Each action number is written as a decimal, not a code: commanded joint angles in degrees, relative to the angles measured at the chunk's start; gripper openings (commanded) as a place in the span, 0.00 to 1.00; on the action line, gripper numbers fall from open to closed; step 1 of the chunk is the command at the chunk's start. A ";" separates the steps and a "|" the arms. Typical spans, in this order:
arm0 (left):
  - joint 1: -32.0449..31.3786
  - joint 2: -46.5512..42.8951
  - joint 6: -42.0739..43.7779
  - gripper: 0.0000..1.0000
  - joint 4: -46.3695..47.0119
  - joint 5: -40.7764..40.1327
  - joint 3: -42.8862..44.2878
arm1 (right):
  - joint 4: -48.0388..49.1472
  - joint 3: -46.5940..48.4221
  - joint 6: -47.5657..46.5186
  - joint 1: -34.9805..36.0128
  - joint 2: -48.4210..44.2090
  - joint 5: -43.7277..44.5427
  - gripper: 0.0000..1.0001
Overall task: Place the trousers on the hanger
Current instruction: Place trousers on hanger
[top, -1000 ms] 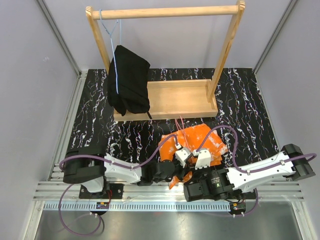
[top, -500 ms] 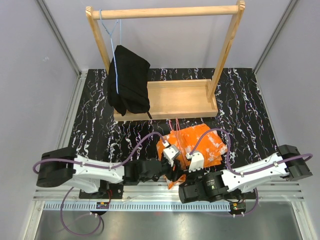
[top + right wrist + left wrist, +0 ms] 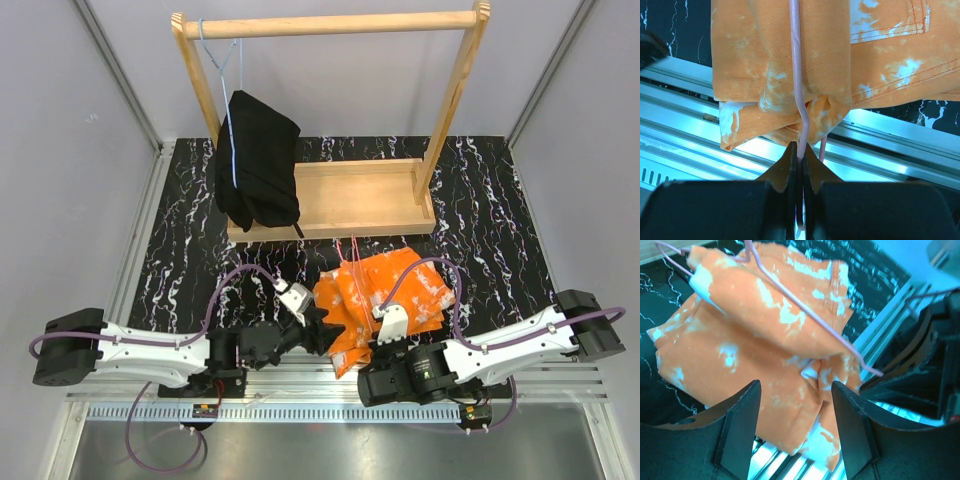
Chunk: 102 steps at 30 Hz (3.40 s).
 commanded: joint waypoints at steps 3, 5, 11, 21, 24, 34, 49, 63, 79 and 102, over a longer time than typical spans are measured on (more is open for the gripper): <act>0.25 0.45 -4.61 0.61 18.71 -5.16 -0.61 | 1.92 1.08 0.11 0.42 1.47 0.53 0.00; 0.43 1.76 -5.93 0.62 22.06 -5.17 -0.17 | 2.00 1.43 0.02 0.42 1.92 0.44 0.00; 1.48 4.75 -9.79 0.62 37.79 -4.73 -2.89 | 2.45 1.87 -0.07 0.42 3.06 0.26 0.00; 6.66 11.26 -19.90 0.63 39.66 -0.60 -3.60 | 2.71 2.49 -1.03 0.42 2.71 0.97 0.00; 7.63 14.60 -22.80 0.64 39.91 0.19 -2.98 | 2.71 2.84 -1.74 0.51 2.71 0.97 0.00; 10.10 27.07 -27.20 0.65 50.37 3.44 -1.75 | 1.74 3.89 -2.09 0.77 3.32 0.97 0.00; 11.06 38.43 -29.67 0.67 69.63 5.29 -1.66 | -0.28 3.90 -0.07 1.74 4.12 0.44 0.00; 11.15 31.22 -31.08 0.67 69.10 5.02 -4.83 | 0.07 2.66 0.37 1.82 2.53 0.35 0.00; 12.20 37.54 -32.30 0.64 69.80 9.68 2.11 | 0.51 3.19 -0.42 1.91 3.94 -0.09 0.00; 13.61 42.38 -37.31 0.00 69.71 8.19 -3.59 | -15.03 5.91 5.47 2.09 -1.85 4.65 0.61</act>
